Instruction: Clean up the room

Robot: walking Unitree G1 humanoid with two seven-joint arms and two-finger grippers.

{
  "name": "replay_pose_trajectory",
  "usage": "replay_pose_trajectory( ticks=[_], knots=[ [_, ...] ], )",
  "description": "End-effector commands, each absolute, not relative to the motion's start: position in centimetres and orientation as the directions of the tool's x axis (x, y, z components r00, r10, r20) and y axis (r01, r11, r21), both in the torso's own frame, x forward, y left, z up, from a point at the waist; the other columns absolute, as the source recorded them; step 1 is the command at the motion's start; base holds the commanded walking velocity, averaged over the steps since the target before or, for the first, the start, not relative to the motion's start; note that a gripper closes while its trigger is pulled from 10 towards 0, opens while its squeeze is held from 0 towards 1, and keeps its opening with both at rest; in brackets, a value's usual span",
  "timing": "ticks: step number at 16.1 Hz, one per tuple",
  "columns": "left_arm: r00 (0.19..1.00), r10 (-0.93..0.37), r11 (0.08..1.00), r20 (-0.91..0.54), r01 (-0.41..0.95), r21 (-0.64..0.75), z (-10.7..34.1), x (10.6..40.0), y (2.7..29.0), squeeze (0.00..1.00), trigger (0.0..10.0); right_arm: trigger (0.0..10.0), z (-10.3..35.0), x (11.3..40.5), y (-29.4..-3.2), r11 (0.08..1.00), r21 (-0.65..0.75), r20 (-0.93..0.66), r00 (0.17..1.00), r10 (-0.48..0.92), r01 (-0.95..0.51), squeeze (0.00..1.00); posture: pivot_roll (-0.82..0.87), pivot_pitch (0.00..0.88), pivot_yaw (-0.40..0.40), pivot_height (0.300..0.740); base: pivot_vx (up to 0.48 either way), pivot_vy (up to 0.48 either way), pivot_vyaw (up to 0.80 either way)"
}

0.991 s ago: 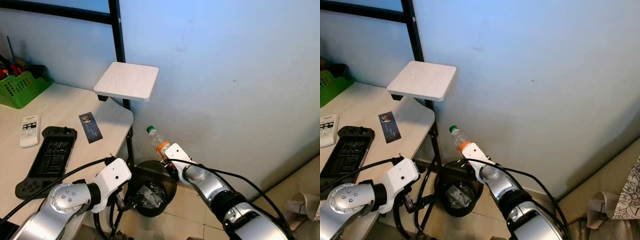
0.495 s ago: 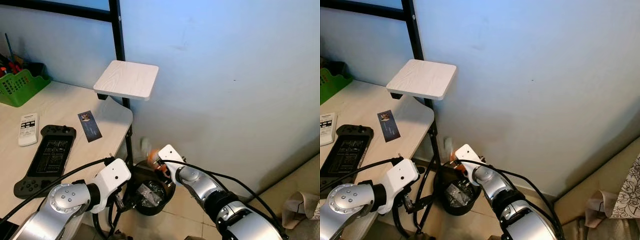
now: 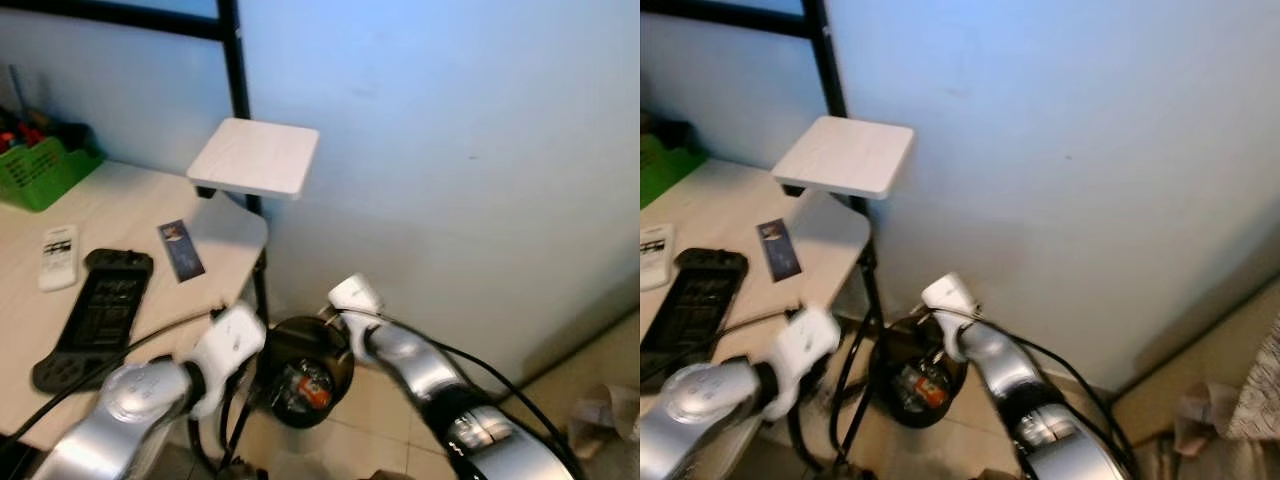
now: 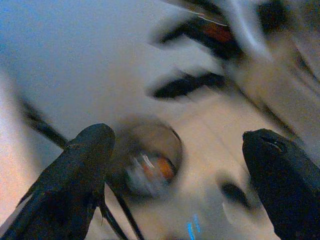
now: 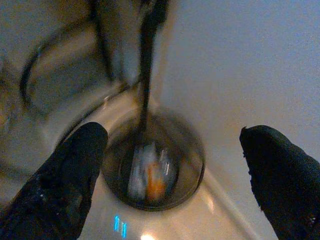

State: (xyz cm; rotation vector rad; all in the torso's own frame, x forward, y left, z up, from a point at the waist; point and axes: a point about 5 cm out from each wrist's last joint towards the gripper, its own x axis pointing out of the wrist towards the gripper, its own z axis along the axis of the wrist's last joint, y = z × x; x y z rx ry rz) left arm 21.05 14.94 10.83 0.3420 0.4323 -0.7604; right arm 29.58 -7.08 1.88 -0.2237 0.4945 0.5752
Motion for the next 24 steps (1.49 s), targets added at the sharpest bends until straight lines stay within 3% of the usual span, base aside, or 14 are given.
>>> replay_pose_trajectory(
  ticks=[1, 3, 5, 10, 13, 18, 20, 24],
  knots=[
    [0.738, -0.529, 0.75, -0.418, 0.638, 0.176, 11.7, 22.1, 15.4, 0.0, 10.0, 10.0, 3.4, 30.2, -8.5, 0.86, -0.052, -0.429, 0.789, 0.439, -0.508, 1.0, -0.03, 0.053, -0.025, 0.74, 0.0, 0.0, 0.0],
    [0.83, -0.453, 0.847, -0.326, 0.514, 0.135, 12.1, 23.0, 14.8, 0.0, 10.0, 10.0, 6.1, 28.7, -13.1, 0.949, -0.032, -0.313, 0.905, 0.287, -0.312, 1.0, -0.06, 0.036, -0.006, 0.74, 0.0, 0.0, -0.39],
    [0.861, -0.405, 0.878, -0.308, 0.46, 0.132, 11.7, 23.3, 14.3, 0.0, 10.0, 10.0, 7.5, 26.5, -16.3, 0.986, -0.045, -0.254, 0.956, 0.146, -0.163, 1.0, -0.08, 0.026, 0.008, 0.74, 0.0, 0.0, -0.79],
    [0.911, -0.312, 0.922, -0.271, 0.359, 0.146, 11.4, 23.2, 14.5, 0.0, 10.0, 10.0, 8.0, 24.1, -16.5, 1.0, -0.019, -0.269, 0.963, 0.007, -0.013, 1.0, -0.09, 0.01, 0.006, 0.74, 0.0, 0.0, -0.79],
    [0.941, -0.211, 0.953, -0.263, 0.258, 0.158, 11.4, 22.4, 16.7, 0.0, 10.0, 10.0, 7.6, 22.6, -15.6, 1.0, 0.001, -0.304, 0.953, 0.006, -0.006, 1.0, -0.07, 0.014, -0.007, 0.74, 0.0, 0.0, -0.79],
    [0.968, -0.124, 0.984, -0.219, 0.149, 0.099, 11.9, 22.3, 17.2, 0.0, 10.0, 10.0, 8.8, 21.8, -18.5, 0.999, -0.029, -0.285, 0.958, -0.03, 0.023, 1.0, -0.05, 0.029, 0.023, 0.74, 0.0, 0.0, -0.79],
    [0.963, -0.149, 0.975, -0.226, 0.18, 0.126, 11.3, 22.7, 17.6, 0.0, 10.0, 10.0, 8.7, 21.2, -18.6, 0.998, -0.066, -0.307, 0.952, -0.009, -0.012, 1.0, -0.11, 0.042, 0.041, 0.74, 0.0, 0.0, -0.79],
    [0.979, -0.051, 0.984, -0.197, 0.083, 0.157, 11.7, 22.6, 19.4, 0.0, 10.0, 10.0, 9.2, 19.8, -19.9, 0.997, -0.08, -0.308, 0.951, -0.019, -0.006, 1.0, -0.14, 0.0, 0.016, 0.74, 0.0, 0.0, -0.79]
  ],
)
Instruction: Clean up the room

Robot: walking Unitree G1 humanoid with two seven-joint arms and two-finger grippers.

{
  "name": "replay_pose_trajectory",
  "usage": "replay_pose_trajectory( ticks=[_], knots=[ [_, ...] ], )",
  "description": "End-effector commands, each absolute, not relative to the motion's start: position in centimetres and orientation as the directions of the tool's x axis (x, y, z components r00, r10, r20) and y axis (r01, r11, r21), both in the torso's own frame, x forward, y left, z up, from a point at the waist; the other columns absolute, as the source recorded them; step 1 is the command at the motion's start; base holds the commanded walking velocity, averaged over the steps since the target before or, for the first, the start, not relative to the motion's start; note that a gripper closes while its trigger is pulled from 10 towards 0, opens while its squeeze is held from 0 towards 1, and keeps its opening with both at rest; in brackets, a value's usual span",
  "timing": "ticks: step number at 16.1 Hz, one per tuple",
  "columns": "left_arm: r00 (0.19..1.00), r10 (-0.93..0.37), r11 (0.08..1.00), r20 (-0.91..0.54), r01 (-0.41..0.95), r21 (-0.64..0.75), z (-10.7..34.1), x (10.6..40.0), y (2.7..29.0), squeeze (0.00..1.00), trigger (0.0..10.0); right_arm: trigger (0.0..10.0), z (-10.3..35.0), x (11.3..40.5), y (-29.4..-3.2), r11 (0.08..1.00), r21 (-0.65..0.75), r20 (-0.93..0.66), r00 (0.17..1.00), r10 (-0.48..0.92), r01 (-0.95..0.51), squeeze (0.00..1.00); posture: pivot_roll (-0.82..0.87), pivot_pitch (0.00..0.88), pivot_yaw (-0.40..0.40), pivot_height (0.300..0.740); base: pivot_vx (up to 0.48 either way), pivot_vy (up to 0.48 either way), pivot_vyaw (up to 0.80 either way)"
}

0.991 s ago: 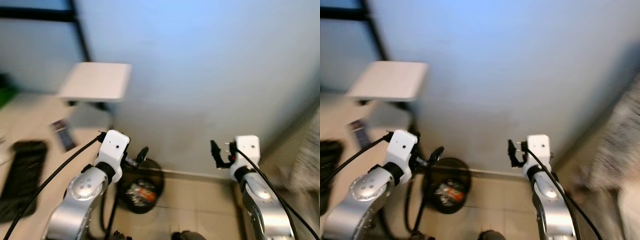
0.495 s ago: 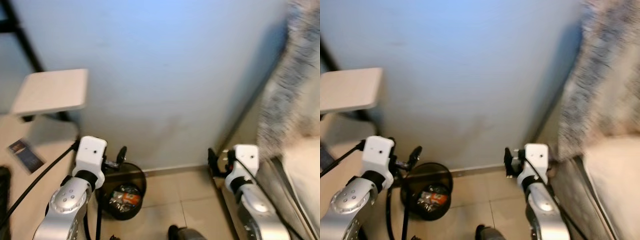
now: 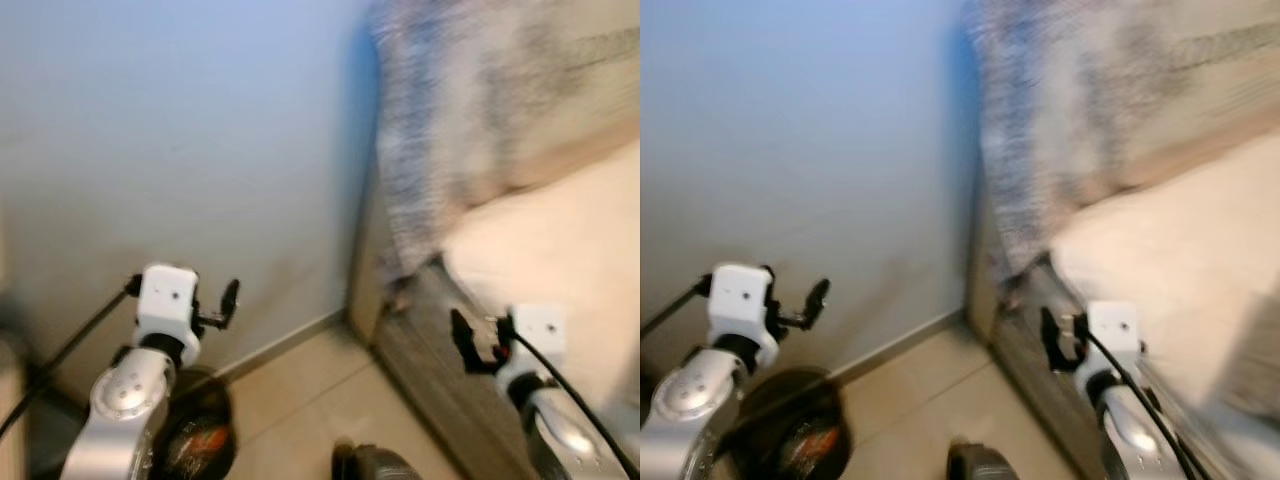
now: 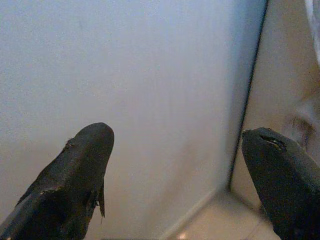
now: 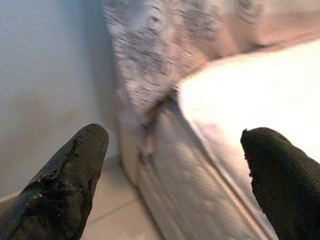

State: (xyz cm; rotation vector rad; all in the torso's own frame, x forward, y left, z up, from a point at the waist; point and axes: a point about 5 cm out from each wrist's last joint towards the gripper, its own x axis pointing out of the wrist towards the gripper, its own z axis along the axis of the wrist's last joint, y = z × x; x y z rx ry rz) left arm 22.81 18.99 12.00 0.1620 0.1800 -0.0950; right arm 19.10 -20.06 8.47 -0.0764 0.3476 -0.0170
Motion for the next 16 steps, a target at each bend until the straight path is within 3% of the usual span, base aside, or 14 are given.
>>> replay_pose_trajectory(
  ticks=[1, 7, 11, 13, 16],
  knots=[
    [0.98, -0.051, 0.985, -0.194, 0.081, 0.152, 11.8, 22.5, 19.5, 0.0, 10.0, 10.0, 9.1, 19.5, -20.2, 0.997, -0.073, -0.314, 0.949, -0.035, 0.012, 1.0, -0.13, 0.0, 0.016, 0.74, 0.0, 0.0, -0.79],
    [0.99, -0.038, 0.978, -0.132, 0.064, 0.198, 12.6, 22.7, 19.3, 0.0, 10.0, 10.0, 8.6, 18.8, -19.1, 0.998, -0.047, -0.343, 0.938, -0.047, 0.033, 1.0, -0.12, 0.0, 0.015, 0.74, 0.0, 0.0, -0.79],
    [0.997, 0.02, 0.995, -0.08, -0.012, 0.101, 13.9, 22.9, 20.9, 0.0, 10.0, 10.0, 8.7, 18.9, -19.4, 0.997, -0.049, -0.341, 0.938, -0.065, 0.052, 1.0, -0.12, 0.003, 0.02, 0.74, 0.0, 0.0, -0.79],
    [0.996, 0.018, 0.995, -0.09, -0.009, 0.102, 14.1, 22.7, 21.4, 0.0, 10.0, 10.0, 8.9, 19.0, -19.6, 0.997, -0.057, -0.332, 0.941, -0.071, 0.055, 1.0, -0.12, 0.003, 0.016, 0.74, 0.0, 0.0, -0.79],
    [0.995, 0.103, 0.981, 0.01, -0.103, 0.163, 16.1, 23.0, 23.1, 0.0, 10.0, 10.0, 9.5, 19.6, -19.8, 0.996, -0.055, -0.309, 0.947, -0.085, 0.072, 1.0, -0.11, 0.0, 0.008, 0.74, 0.0, 0.0, -0.79]
  ],
)
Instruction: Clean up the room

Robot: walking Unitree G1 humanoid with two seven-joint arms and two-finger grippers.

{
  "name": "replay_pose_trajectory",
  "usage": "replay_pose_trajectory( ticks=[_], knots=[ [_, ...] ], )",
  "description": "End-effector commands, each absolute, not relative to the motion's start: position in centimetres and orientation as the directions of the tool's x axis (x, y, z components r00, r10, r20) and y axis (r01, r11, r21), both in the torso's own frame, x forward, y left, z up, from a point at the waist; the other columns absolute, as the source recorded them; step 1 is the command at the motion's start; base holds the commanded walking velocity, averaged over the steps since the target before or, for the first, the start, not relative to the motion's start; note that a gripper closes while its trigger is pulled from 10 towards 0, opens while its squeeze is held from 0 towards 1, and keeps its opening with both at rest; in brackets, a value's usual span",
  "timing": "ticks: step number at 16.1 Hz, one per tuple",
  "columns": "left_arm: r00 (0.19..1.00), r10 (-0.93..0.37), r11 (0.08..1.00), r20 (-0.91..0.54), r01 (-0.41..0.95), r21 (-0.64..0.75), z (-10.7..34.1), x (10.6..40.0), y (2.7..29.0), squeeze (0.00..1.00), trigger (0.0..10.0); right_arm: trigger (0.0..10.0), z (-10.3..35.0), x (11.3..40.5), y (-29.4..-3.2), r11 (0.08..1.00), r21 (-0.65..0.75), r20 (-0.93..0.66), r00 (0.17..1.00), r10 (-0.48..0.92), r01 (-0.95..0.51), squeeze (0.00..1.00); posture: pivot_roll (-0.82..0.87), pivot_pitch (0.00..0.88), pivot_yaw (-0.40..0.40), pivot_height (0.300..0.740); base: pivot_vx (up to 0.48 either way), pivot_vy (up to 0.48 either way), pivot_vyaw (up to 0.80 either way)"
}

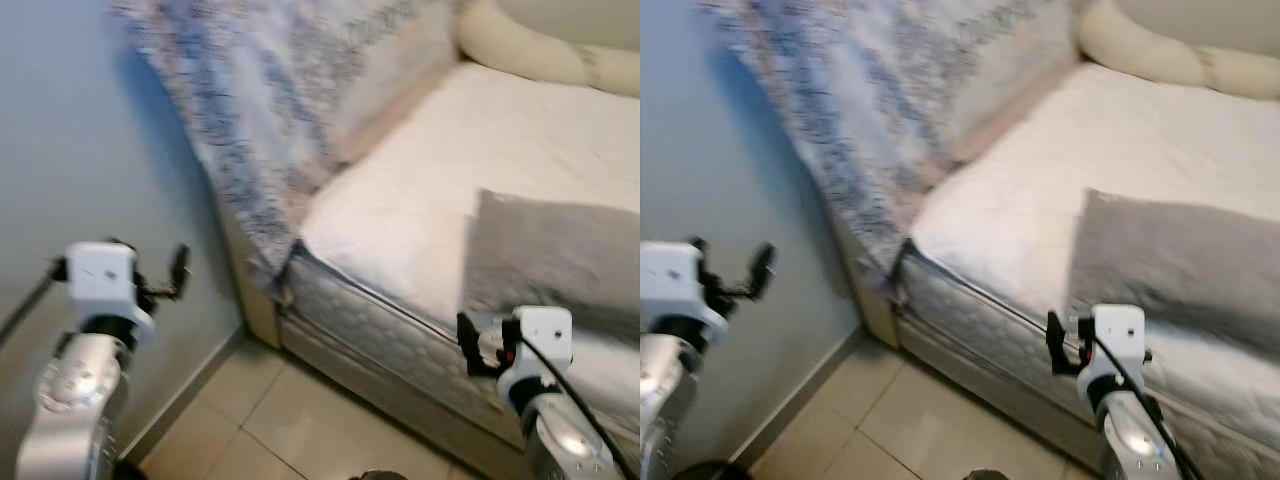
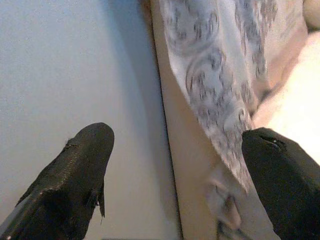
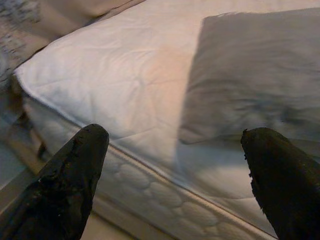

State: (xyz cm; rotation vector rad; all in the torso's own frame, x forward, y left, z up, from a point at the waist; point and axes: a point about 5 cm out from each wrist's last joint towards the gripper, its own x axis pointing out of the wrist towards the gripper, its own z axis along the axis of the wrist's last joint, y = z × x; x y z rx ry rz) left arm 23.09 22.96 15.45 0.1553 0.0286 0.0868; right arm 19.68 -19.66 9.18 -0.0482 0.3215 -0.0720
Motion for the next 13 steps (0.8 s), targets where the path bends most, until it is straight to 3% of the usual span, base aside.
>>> replay_pose_trajectory(
  ticks=[1, 6, 13],
  knots=[
    [0.994, 0.105, 0.977, 0.017, -0.107, 0.186, 16.5, 23.2, 23.4, 0.0, 10.0, 10.0, 9.6, 19.9, -19.6, 0.996, -0.052, -0.305, 0.949, -0.082, 0.069, 1.0, -0.11, 0.0, 0.006, 0.74, 0.0, 0.0, -0.79],
    [0.99, -0.059, 0.989, -0.127, 0.076, 0.128, 14.8, 22.7, 21.9, 0.0, 10.0, 10.0, 9.4, 20.2, -19.2, 0.997, -0.048, -0.312, 0.948, -0.066, 0.053, 1.0, -0.11, 0.0, 0.01, 0.74, 0.0, 0.0, -0.79],
    [0.984, -0.075, 0.989, -0.164, 0.095, 0.114, 13.4, 23.0, 21.1, 0.0, 10.0, 10.0, 9.1, 20.8, -18.9, 0.997, -0.029, -0.305, 0.95, -0.075, 0.069, 1.0, -0.1, 0.0, 0.006, 0.74, 0.0, 0.0, -0.79]
  ],
)
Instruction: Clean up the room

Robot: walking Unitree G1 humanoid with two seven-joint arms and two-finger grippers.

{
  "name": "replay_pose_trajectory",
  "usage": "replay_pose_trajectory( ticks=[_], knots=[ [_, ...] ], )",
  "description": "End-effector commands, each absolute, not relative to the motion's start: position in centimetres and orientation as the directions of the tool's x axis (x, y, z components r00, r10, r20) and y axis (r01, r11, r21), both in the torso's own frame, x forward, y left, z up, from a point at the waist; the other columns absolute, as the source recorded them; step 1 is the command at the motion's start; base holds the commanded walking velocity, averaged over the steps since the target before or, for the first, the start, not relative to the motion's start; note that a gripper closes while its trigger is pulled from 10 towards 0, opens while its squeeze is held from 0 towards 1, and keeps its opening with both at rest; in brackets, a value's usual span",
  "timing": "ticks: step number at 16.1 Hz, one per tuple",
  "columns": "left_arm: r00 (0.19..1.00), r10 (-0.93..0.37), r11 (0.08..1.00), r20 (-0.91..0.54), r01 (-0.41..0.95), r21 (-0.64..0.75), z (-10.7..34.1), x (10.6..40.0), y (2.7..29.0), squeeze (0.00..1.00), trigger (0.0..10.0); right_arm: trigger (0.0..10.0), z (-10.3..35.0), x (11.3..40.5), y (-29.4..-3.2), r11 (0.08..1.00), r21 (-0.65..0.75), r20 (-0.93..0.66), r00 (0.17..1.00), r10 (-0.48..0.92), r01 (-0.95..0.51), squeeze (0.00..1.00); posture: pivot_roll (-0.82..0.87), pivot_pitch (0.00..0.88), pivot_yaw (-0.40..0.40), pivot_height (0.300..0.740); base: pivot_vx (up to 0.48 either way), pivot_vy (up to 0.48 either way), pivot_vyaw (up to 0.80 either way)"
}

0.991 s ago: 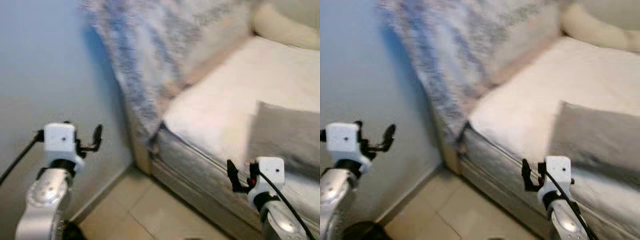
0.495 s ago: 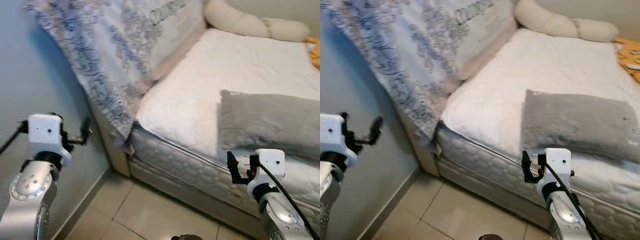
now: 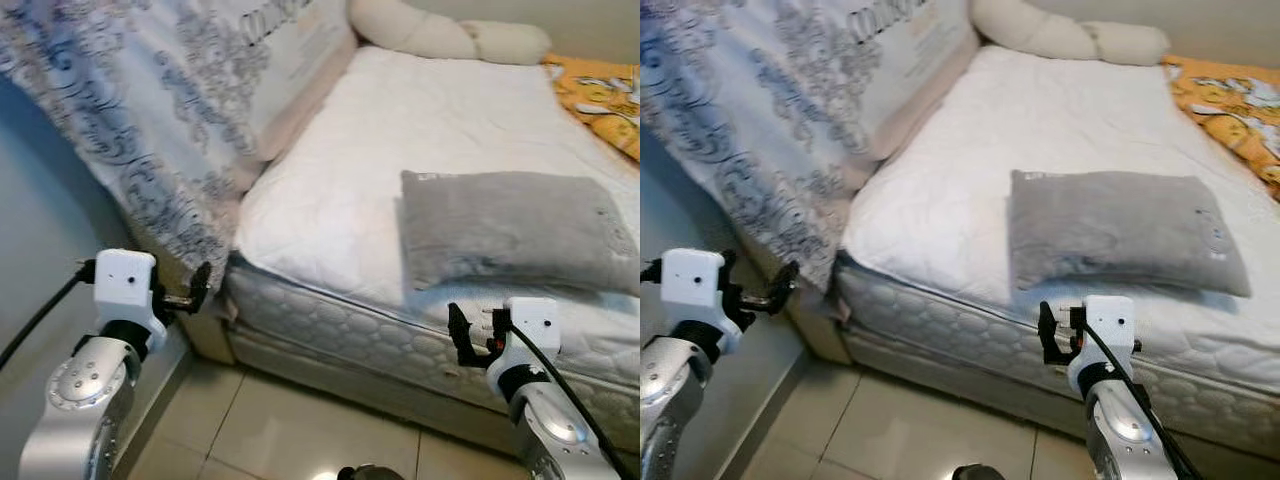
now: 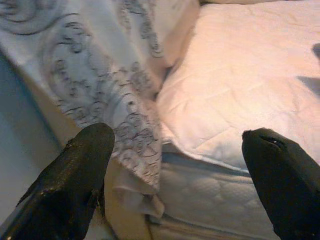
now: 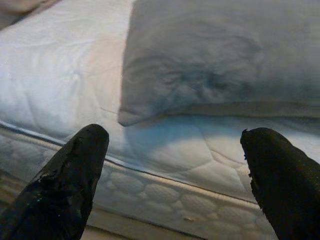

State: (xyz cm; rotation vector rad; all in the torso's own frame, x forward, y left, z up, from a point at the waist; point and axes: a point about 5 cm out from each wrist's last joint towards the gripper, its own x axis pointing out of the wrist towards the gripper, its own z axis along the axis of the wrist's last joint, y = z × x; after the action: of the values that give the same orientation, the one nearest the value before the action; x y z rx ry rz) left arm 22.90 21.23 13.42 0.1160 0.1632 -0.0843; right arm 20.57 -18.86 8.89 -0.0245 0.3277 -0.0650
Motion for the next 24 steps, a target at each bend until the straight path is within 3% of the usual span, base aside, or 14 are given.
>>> replay_pose_trajectory(
  ticks=[1, 12, 20, 21, 22, 24],
  knots=[
    [0.984, -0.076, 0.989, -0.164, 0.095, 0.115, 13.3, 23.0, 21.0, 0.0, 10.0, 10.0, 9.1, 20.8, -18.9, 0.997, -0.03, -0.303, 0.95, -0.075, 0.069, 1.0, -0.1, 0.0, 0.005, 0.74, 0.0, 0.0, -0.79],
    [0.984, -0.11, 0.986, -0.141, 0.126, 0.107, 13.1, 23.8, 19.5, 0.0, 10.0, 10.0, 9.5, 21.9, -18.8, 0.997, -0.042, -0.266, 0.961, -0.071, 0.062, 1.0, -0.1, 0.0, 0.0, 0.74, 0.331, 0.0, -0.77],
    [0.984, -0.119, 0.985, -0.133, 0.134, 0.106, 13.0, 24.1, 19.2, 0.0, 10.0, 10.0, 9.9, 22.7, -18.9, 0.996, -0.07, -0.232, 0.971, -0.062, 0.047, 1.0, -0.1, 0.0, 0.003, 0.74, 0.346, 0.0, -0.11],
    [0.984, -0.12, 0.985, -0.132, 0.134, 0.107, 13.0, 24.2, 19.2, 0.0, 10.0, 10.0, 9.9, 22.8, -18.9, 0.997, -0.067, -0.229, 0.972, -0.06, 0.046, 0.7, -0.1, 0.0, 0.004, 0.74, 0.345, 0.0, 0.0],
    [0.984, -0.122, 0.985, -0.13, 0.136, 0.109, 13.0, 24.2, 19.2, 0.0, 10.0, 10.0, 10.0, 23.0, -18.9, 0.997, -0.065, -0.226, 0.972, -0.058, 0.045, 0.0, -0.1, 0.0, 0.004, 0.74, 0.345, 0.0, 0.0],
    [0.984, -0.124, 0.984, -0.128, 0.138, 0.11, 13.0, 24.3, 19.2, 0.0, 10.0, 10.0, 9.9, 23.1, -18.9, 0.997, -0.068, -0.225, 0.973, -0.057, 0.043, 0.0, -0.1, 0.0, 0.004, 0.74, 0.343, 0.0, 0.0]
  ],
)
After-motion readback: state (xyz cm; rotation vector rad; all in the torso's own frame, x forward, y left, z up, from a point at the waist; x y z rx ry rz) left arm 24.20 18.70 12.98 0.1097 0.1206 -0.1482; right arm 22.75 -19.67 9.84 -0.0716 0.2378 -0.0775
